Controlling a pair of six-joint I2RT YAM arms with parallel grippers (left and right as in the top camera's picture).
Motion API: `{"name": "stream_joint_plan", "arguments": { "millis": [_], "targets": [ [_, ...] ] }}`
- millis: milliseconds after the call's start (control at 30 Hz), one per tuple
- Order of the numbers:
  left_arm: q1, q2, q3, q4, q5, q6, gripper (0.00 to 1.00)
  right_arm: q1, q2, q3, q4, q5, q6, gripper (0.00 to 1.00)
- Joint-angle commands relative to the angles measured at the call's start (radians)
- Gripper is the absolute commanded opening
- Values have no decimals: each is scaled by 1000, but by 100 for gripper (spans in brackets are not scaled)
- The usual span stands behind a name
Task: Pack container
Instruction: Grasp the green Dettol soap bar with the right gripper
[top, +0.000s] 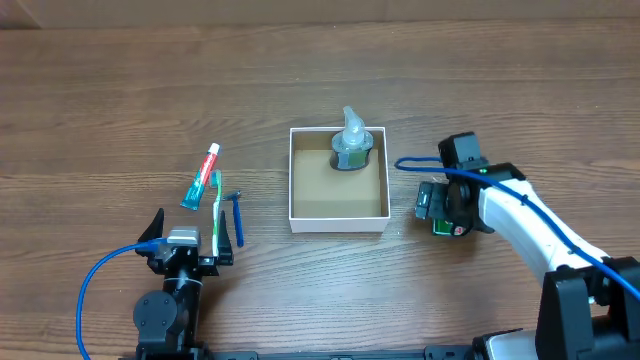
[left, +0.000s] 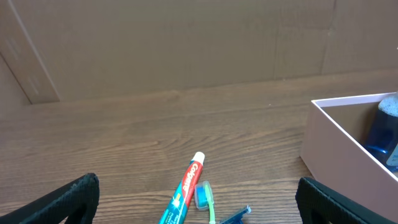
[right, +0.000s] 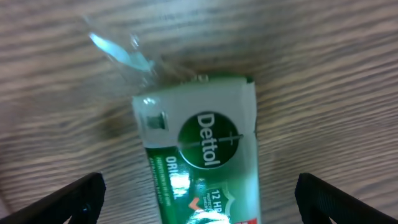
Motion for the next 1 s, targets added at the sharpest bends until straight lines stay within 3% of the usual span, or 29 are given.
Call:
{"name": "stream_joint_plan", "arguments": {
  "millis": [0,367,533,800,967],
  "targets": [
    [2,-8,-3,-1,-5,19,100,-6,-6,-20,21,-9,-10,100],
    [2,-8,-3,-1,-5,19,100,-6,-6,-98,123,-9,-14,99],
    [2,-8,-3,-1,-5,19,100,-6,-6,-99,122,-9,-14,70],
    [2,-8,-3,-1,-5,19,100,-6,-7,-59,92,-12,-14,40],
    [2,-8,-3,-1,-5,19,100,-5,-7,119,-63,-12,-14,36]
  ]
}}
